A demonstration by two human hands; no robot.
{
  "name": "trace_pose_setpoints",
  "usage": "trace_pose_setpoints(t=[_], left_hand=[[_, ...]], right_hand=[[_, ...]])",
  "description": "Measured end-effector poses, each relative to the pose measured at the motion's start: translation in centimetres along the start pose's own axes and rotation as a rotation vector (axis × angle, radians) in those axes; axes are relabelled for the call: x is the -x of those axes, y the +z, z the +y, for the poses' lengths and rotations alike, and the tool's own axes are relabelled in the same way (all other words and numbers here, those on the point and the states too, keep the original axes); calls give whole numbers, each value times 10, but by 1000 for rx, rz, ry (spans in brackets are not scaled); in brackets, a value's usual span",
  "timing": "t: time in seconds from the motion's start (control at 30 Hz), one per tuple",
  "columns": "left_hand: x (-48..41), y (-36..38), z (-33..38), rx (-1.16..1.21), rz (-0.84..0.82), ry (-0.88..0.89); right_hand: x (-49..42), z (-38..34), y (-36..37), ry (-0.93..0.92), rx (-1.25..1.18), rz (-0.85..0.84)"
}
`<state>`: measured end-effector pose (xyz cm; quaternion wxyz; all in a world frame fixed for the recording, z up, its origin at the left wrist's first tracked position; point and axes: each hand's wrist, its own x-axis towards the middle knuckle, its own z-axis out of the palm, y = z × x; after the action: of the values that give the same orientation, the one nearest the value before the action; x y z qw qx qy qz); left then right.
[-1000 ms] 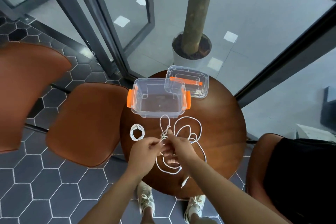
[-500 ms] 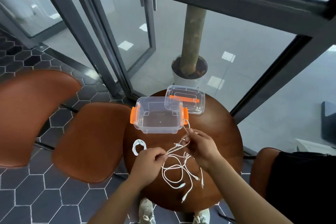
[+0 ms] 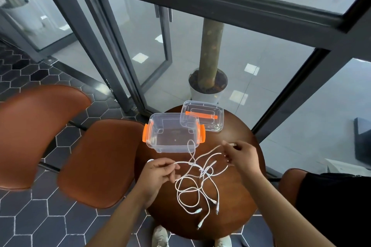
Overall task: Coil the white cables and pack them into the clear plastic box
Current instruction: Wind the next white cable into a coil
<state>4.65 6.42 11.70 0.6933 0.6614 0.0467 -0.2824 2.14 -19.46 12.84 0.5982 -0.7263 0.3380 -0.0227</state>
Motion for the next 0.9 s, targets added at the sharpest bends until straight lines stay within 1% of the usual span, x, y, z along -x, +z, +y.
trace_pose_setpoints(t=[0.03,0.1,0.13,0.17,0.2,0.23,0.3,0.33,0.37,0.4,0.43,0.47,0.5,0.53,0.57,0.6,0.63,0.67,0.7,0.73,0.8,0.9], left_hand=[[1,5,4,-40,-28,19],[3,15,10,-203,-78,78],[3,20,13,-269,-89,112],[3,25,15,-302,-85,141],[3,30,17,-306,-71,161],[4,34,19,-297,-50,170],[6,40,24,-283,-28,175],[7,43,26,-293,-28,178],[8,45,29,-317,-33,181],[9,47,31,-343,-44,184],[9,48,32,-359,-58,184],[9,49,33,-352,-73,178],[9,50,35,-351,-86,176],[9,51,36,-381,-101,186],[8,51,35,-480,-104,227],[6,48,35,-664,-81,307],[2,44,34,-895,-22,409],[-2,39,35,-1094,46,496],[-5,35,37,-1203,103,538],[-7,32,38,-1245,143,547],[-11,32,40,-1260,188,578],[-13,41,45,-1212,305,593]], right_hand=[[6,-4,1,-21,-45,-99],[16,-9,7,-26,-252,-346],[22,-10,10,-30,-316,-454],[28,-10,13,-88,-296,-519],[33,-9,15,-194,-186,-537],[38,-6,17,-312,-6,-495],[45,3,21,-518,357,-284],[48,5,22,-569,435,-196],[49,8,23,-593,455,-119],[48,11,24,-581,452,-53],[47,8,25,-529,448,-2],[44,4,25,-467,449,0],[40,1,25,-428,480,-45],[35,-2,24,-425,510,-110],[32,-5,21,-453,550,-166],[28,-7,18,-502,610,-198],[25,-8,14,-558,691,-196],[21,-9,10,-621,768,-159],[19,-10,5,-672,806,-107],[17,-12,1,-710,794,-62],[15,-20,-5,-758,684,-2],[17,-47,-11,-786,489,-22]])
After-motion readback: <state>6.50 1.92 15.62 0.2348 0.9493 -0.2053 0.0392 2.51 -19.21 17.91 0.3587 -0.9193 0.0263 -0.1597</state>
